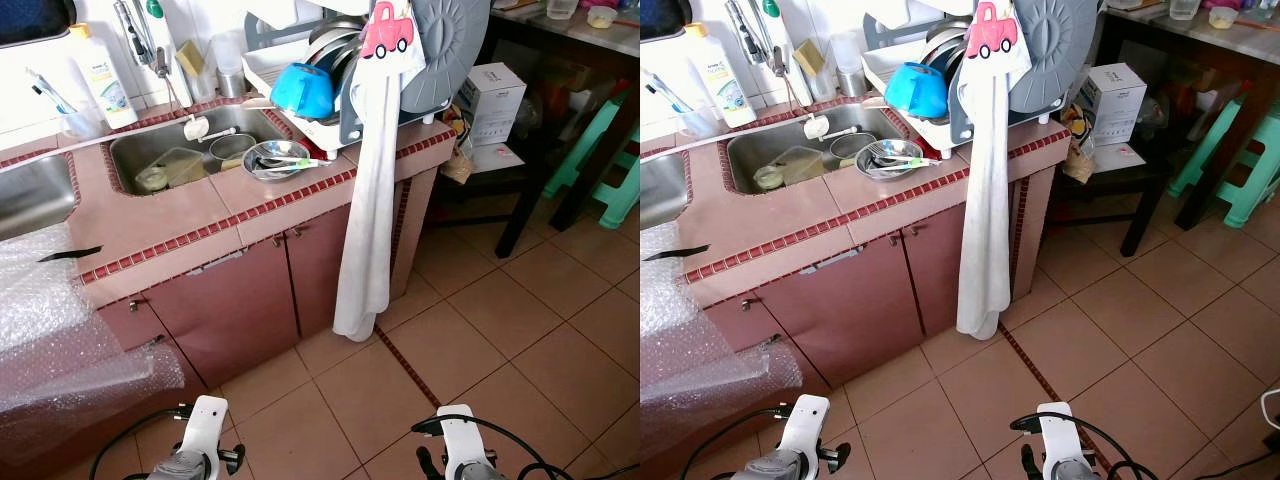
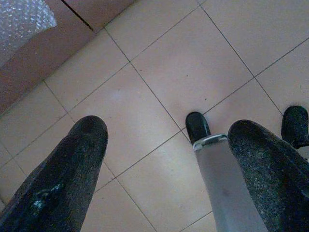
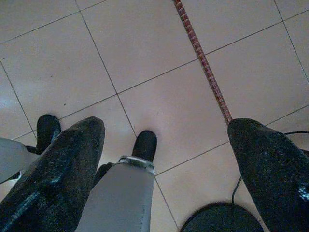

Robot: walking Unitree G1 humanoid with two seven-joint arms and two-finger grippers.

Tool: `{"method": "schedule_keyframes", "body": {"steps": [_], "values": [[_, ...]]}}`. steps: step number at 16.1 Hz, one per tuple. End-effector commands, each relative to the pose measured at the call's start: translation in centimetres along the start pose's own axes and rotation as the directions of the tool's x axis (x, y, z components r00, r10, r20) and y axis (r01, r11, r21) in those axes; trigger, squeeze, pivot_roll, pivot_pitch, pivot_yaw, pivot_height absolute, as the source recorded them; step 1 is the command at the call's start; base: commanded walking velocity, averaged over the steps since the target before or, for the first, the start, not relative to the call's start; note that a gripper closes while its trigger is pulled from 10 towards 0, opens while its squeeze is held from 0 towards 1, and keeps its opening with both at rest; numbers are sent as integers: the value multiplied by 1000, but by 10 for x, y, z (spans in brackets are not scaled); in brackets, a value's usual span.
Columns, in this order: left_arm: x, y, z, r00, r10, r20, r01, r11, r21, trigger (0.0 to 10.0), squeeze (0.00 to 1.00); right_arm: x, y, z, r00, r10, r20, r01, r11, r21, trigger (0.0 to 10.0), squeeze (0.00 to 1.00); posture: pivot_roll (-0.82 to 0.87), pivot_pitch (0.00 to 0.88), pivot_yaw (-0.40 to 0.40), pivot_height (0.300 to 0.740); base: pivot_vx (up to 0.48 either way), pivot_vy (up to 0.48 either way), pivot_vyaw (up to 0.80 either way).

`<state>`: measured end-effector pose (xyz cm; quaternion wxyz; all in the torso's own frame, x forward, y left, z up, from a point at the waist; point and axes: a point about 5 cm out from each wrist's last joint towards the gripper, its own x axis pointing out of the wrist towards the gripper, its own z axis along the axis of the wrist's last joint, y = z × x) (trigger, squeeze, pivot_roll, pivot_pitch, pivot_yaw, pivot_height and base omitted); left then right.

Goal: Kitchen organization

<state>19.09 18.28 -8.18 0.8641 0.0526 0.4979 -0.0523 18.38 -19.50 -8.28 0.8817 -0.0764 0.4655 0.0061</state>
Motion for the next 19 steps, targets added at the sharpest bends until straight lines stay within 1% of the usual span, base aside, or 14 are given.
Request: {"method": "schedule_keyframes", "body": {"steps": [1, 8, 9, 11, 14, 16, 17, 18, 19], "values": [[-3, -30, 117, 958, -21, 287, 72, 983, -168, 10000, 0, 3, 13, 132, 960, -37, 278, -21, 979, 203, 10000, 0, 18, 0, -36, 740, 0, 0, 0], [-3, -30, 117, 958, -21, 287, 72, 983, -168, 10000, 0, 3, 13, 132, 960, -37, 278, -21, 979, 203, 10000, 0, 18, 0, -36, 740, 0, 0, 0], [-3, -28, 115, 964, -27, 266, 77, 981, -178, 10000, 0, 4, 17, 127, 967, 14, 254, -71, 974, 217, 10000, 0, 33, 0, -45, 740, 0, 0, 0], [-3, -27, 114, 966, -33, 256, 78, 983, -169, 10000, 0, 4, 20, 126, 969, 40, 245, -95, 971, 219, 10000, 0, 32, 0, -44, 740, 0, 0, 0], [-3, -27, 114, 966, -32, 256, 78, 982, -171, 10000, 0, 4, 20, 126, 969, 40, 244, -95, 971, 221, 10000, 0, 31, 0, -44, 740, 0, 0, 0], [-3, -27, 115, 967, -28, 252, 76, 981, -181, 10000, 0, 4, 19, 126, 971, 37, 234, -95, 966, 239, 10000, 0, 33, 0, -45, 740, 0, 0, 0], [-3, -27, 115, 968, -21, 248, 67, 982, -179, 10000, 0, 4, 17, 126, 972, 24, 233, -86, 962, 259, 10000, 0, 32, 0, -44, 740, 0, 0, 0], [-3, -25, 116, 968, -12, 251, 58, 983, -175, 10000, 0, 4, 13, 127, 970, -3, 242, -62, 964, 260, 10000, 0, 31, 0, -42, 740, 0, 0, 0], [-4, -21, 119, 961, -1, 276, 10, 999, -33, 10000, 0, 3, 2, 125, 967, -53, 250, -25, 953, 301, 10000, 0, 27, 0, -34, 740, 0, 0, 0]]}}
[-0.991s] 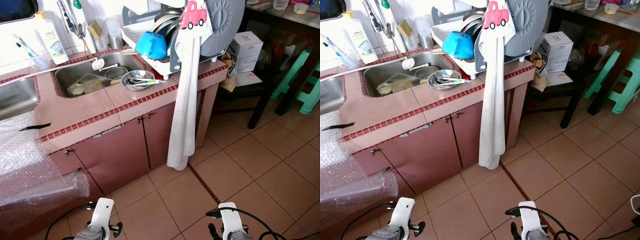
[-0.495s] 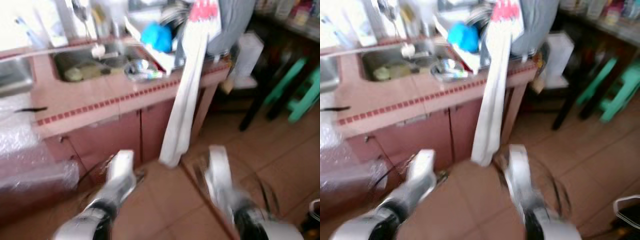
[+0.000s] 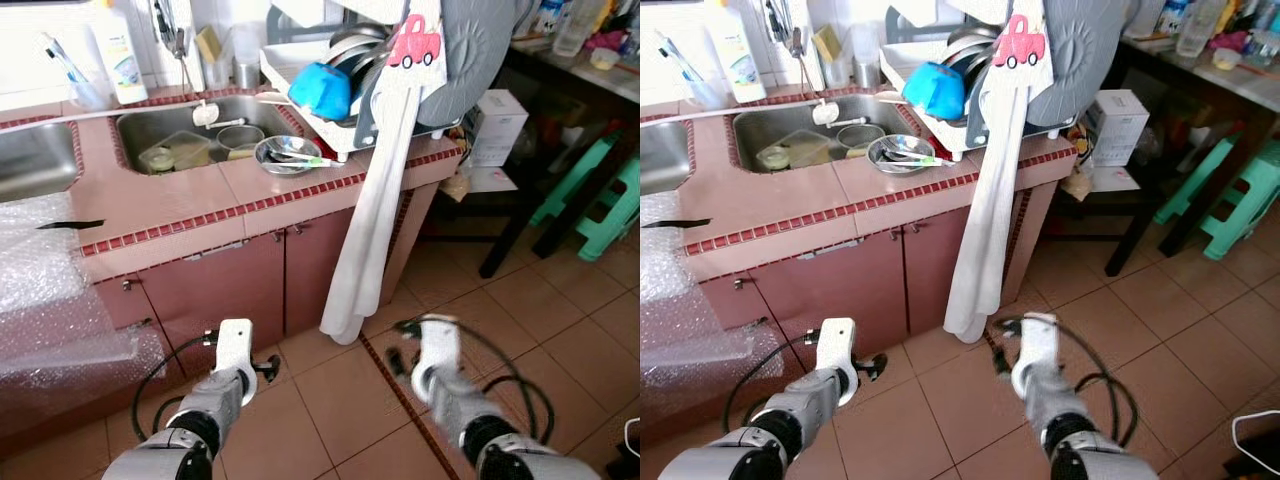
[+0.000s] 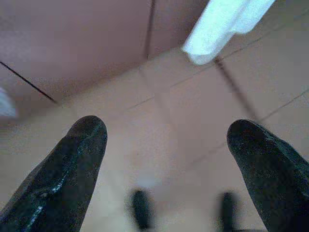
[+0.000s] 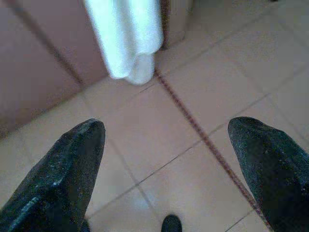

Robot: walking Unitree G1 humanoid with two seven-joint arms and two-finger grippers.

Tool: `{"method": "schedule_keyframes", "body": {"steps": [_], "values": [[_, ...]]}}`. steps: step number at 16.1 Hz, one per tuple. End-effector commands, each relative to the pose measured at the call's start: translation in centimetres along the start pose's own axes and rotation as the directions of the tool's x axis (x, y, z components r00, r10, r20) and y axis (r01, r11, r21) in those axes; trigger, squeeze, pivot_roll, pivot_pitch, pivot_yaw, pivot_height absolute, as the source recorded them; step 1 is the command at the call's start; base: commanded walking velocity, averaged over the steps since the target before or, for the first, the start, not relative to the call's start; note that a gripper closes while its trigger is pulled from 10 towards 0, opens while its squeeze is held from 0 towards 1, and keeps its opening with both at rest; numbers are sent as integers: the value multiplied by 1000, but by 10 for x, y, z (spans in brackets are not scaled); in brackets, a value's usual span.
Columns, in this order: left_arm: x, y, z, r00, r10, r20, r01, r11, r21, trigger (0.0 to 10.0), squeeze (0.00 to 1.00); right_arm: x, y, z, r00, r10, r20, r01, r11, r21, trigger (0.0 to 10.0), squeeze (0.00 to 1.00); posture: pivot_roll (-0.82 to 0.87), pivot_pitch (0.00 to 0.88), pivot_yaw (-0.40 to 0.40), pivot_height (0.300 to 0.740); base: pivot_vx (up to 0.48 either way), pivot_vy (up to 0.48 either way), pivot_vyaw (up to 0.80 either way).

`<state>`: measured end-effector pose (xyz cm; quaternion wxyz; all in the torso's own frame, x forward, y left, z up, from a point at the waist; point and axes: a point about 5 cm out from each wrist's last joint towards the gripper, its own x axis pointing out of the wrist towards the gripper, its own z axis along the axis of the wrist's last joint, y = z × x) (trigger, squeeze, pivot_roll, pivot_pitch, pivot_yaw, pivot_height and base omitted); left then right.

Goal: Kitchen organization

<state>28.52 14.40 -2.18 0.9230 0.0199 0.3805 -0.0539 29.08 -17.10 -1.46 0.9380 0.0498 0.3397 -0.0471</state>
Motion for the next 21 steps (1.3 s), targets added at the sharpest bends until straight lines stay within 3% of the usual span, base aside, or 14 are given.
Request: {"method": "schedule_keyframes", "body": {"steps": [1, 2, 3, 4, 7, 9, 11, 12, 14, 15, 16, 18, 19, 21], "values": [[0, 4, 5, 999, 22, 29, -25, 993, 114, 10000, 0, -1, -12, -2, 999, -53, 7, 53, 998, 29, 10000, 0, 24, 0, -29, 740, 0, 0, 0], [-2, 5, 14, 992, -40, 120, 35, 999, 41, 10000, 0, -2, -17, -2, 999, -38, 27, 37, 998, 50, 10000, 0, 16, 0, -20, 740, 0, 0, 0], [-3, 7, 20, 982, -68, 178, 63, 997, 35, 10000, 0, -2, -19, -1, 998, -41, 50, 40, 999, 25, 10000, 0, 13, 0, -14, 740, 0, 0, 0], [-7, 15, 30, 960, -39, 276, 20, 997, 74, 10000, 0, -3, -21, 4, 995, -22, 100, 19, 999, 38, 10000, 0, 12, 0, -8, 740, 0, 0, 0], [-18, 21, 38, 900, -71, 430, 29, 994, 102, 10000, 0, -9, -25, 14, 973, 16, 228, -9, 999, -31, 10000, 0, 2, 0, 7, 740, 0, 0, 0], [-36, 23, 32, 852, -82, 518, 22, 992, 120, 10000, 0, -25, -33, 18, 942, -4, 336, 17, 999, -34, 10000, 0, 13, 0, 11, 740, 0, 0, 0], [-62, 24, 20, 806, -108, 581, -17, 979, 205, 10000, 0, -52, -29, 24, 899, 39, 435, 17, 992, -126, 10000, 0, 11, 0, 12, 740, 0, 0, 0], [-75, 28, 18, 783, -89, 615, -42, 980, 195, 10000, 0, -67, -28, 31, 860, 54, 508, 52, 980, -192, 10000, 0, 6, 0, 12, 740, 0, 0, 0], [-93, 31, 25, 746, -67, 663, -90, 976, 200, 10000, 0, -82, -34, 37, 833, 25, 553, 206, 914, -351, 10000, 0, 5, 0, 10, 740, 0, 0, 0], [-101, 33, 32, 727, -55, 685, -102, 977, 187, 10000, 0, -93, -39, 40, 817, -37, 575, 233, 934, -271, 10000, 0, 0, 0, 13, 740, 0, 0, 0], [-107, 36, 43, 694, -28, 720, -130, 978, 162, 10000, 1000, -104, -47, 46, 781, -118, 613, 304, 929, -209, 10000, 1000, -4, 0, 21, 740, 0, 0, 0], [-111, 38, 57, 657, -8, 754, -167, 974, 155, 10000, 1000, -112, -56, 56, 734, -180, 655, 367, 916, -160, 10000, 1000, -12, 0, 30, 740, 0, 0, 0], [-114, 38, 72, 618, 2, 786, -198, 968, 154, 10000, 1000, -120, -60, 78, 652, -192, 733, 442, 882, -162, 10000, 1000, -18, 0, 36, 740, 0, 0, 0], [-126, 39, 104, 531, 48, 846, -260, 959, 109, 10000, 1000, -133, -58, 114, 542, -175, 822, 523, 836, -167, 10000, 1000, -24, 0, 36, 740, 0, 0, 0]]}}
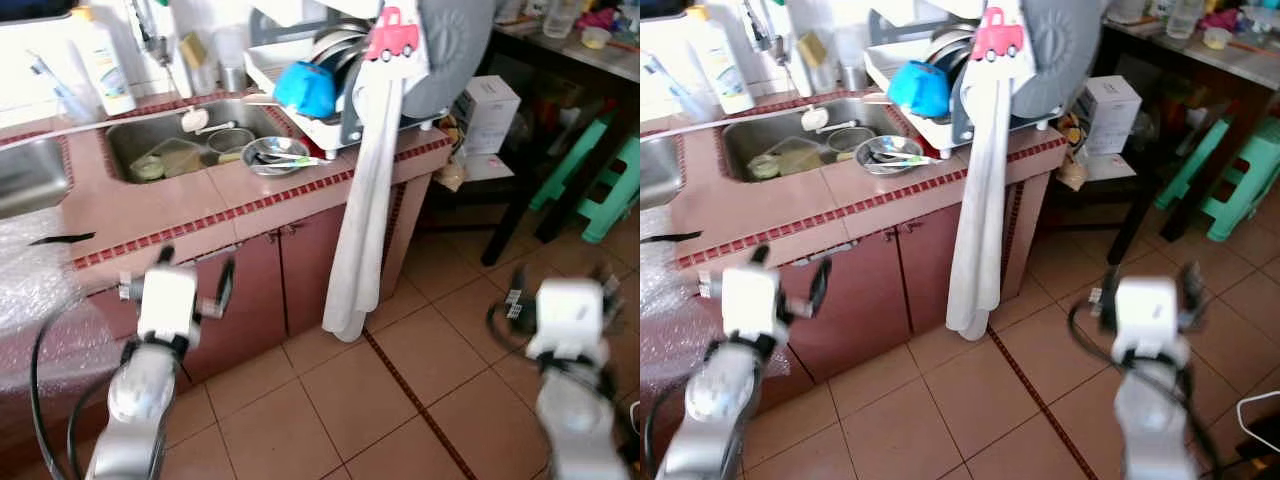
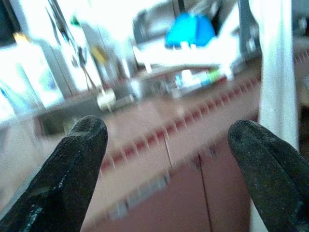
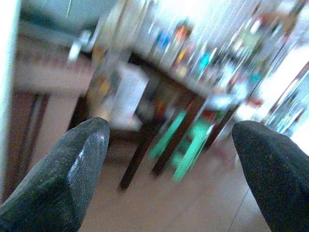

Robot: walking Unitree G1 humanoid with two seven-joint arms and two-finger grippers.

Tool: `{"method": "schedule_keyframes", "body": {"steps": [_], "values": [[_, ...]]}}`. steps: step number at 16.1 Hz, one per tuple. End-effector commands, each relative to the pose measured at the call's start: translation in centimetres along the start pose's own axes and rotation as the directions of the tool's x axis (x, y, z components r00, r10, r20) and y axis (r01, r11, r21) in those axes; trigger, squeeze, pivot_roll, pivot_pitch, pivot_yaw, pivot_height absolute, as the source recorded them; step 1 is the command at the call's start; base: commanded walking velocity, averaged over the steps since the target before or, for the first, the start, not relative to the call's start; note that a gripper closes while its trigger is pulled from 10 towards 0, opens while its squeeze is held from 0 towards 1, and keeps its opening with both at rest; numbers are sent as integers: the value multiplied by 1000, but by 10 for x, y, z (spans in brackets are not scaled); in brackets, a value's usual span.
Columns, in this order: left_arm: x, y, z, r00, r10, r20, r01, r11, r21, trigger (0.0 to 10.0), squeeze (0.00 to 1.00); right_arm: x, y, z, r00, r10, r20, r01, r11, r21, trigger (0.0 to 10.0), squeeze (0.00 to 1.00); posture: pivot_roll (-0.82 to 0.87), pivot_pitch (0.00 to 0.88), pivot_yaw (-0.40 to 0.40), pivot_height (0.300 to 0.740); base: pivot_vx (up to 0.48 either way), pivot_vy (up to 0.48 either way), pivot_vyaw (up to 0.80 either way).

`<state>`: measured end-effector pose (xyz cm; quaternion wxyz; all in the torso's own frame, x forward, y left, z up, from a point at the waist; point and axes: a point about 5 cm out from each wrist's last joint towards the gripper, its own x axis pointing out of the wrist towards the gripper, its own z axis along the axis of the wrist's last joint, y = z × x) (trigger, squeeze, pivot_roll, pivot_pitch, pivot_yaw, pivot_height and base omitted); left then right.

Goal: Kitchen organization

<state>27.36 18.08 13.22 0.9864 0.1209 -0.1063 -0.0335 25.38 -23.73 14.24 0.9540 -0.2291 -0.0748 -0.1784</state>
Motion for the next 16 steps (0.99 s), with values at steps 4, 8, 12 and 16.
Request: {"method": "schedule_keyframes", "body": {"steps": [4, 8, 12, 16], "values": [[21, 18, 33, 987, 124, 102, -127, 992, 24, 10000, 1000, 11, 0, 26, 995, 16, 95, -14, 999, -29, 10000, 914, -22, 0, 28, 740, 0, 0, 0], [17, 16, 34, 986, 120, 112, -125, 991, 42, 0, 0, 11, 5, 32, 994, 28, 108, -29, 1000, 2, 0, 0, -23, 0, 29, 740, 0, 0, 0], [19, 14, 35, 987, 116, 109, -119, 993, 23, 0, 0, 11, 6, 36, 993, 26, 116, -28, 1000, 11, 0, 0, -23, 0, 29, 740, 0, 0, 0], [21, 11, 37, 987, 113, 113, -112, 994, -11, 0, 0, 13, 8, 40, 991, 29, 128, -32, 999, 25, 0, 0, -23, 0, 25, 740, 0, 0, 0]]}}
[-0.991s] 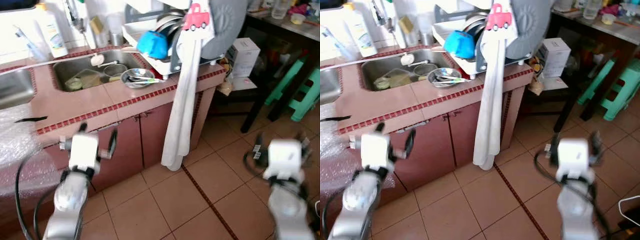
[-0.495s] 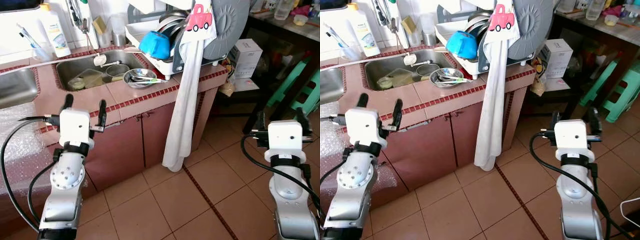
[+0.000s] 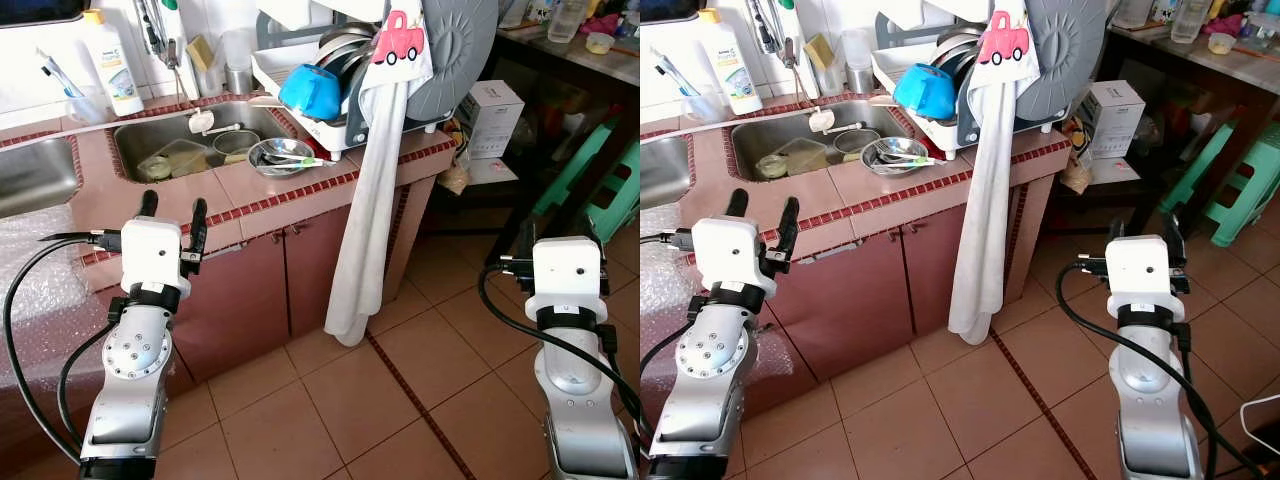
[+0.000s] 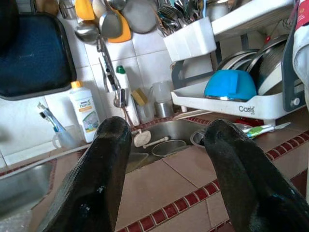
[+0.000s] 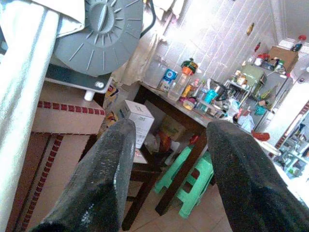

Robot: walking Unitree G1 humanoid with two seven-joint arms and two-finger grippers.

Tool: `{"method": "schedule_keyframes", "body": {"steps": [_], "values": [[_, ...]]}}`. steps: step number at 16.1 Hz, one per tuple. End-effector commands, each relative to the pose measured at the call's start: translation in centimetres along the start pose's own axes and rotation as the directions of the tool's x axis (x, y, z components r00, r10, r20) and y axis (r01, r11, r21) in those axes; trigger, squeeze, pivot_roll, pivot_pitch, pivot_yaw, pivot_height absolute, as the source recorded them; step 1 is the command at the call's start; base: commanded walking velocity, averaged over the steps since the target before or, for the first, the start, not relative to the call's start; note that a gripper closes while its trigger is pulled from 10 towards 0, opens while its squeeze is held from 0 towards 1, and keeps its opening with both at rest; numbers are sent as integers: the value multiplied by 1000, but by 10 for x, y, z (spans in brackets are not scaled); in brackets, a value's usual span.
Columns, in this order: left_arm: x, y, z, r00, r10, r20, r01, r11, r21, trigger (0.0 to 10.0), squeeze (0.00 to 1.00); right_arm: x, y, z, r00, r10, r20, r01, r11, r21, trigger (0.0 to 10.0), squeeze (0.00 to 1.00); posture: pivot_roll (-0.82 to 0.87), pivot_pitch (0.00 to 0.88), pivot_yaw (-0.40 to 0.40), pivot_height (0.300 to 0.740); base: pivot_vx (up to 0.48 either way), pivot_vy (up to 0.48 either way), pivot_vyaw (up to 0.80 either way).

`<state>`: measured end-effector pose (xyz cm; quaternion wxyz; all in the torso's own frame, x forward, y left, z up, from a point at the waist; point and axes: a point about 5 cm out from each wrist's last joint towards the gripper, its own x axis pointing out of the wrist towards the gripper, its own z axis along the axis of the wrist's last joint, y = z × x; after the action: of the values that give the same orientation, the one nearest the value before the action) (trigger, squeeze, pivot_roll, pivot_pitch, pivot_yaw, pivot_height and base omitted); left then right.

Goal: Kitchen organization

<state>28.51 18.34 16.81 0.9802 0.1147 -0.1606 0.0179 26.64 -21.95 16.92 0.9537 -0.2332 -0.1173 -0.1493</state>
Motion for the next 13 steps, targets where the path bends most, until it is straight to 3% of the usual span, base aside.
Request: {"method": "schedule_keyframes", "body": {"steps": [1, 2, 3, 4, 5, 7, 13], "values": [[3, -1, 6, 1000, -1, 16, 1, 1000, -11, 0, 0, 2, 0, 9, 999, -4, 33, 4, 1000, 18, 0, 0, -23, 0, 25, 740, 0, 0, 0], [3, -1, 3, 1000, 4, -11, -4, 1000, -13, 1412, 0, 2, 2, 9, 1000, 7, 21, -7, 999, 35, 0, 0, -21, 0, 24, 740, 0, 0, 0], [3, -2, 0, 999, 7, -38, -8, 999, -36, 10000, 0, 3, 4, 8, 1000, 12, 3, -12, 999, 44, 1882, 0, -22, 0, 23, 740, 0, 0, 0], [2, -2, -1, 999, 12, -41, -13, 999, -38, 10000, 918, 3, 5, 9, 1000, 20, 5, -20, 998, 62, 10000, 467, -23, 0, 23, 740, 0, 0, 0], [1, -1, -3, 998, 32, -54, -34, 998, -51, 10000, 1000, 3, 9, 12, 999, 35, 10, -35, 995, 98, 10000, 1000, -21, 0, 18, 740, 0, 0, 0], [-2, 2, -10, 992, 76, -99, -81, 996, -46, 10000, 1000, 3, 12, 9, 999, 51, -16, -48, 989, 139, 10000, 1000, -17, 0, 11, 740, 0, 0, 0], [-11, -4, -18, 984, 74, -162, -81, 996, -41, 10000, 1000, 7, 18, 8, 996, 85, -30, -78, 981, 180, 10000, 1000, -9, 0, 0, 740, 0, 0, 0]]}}
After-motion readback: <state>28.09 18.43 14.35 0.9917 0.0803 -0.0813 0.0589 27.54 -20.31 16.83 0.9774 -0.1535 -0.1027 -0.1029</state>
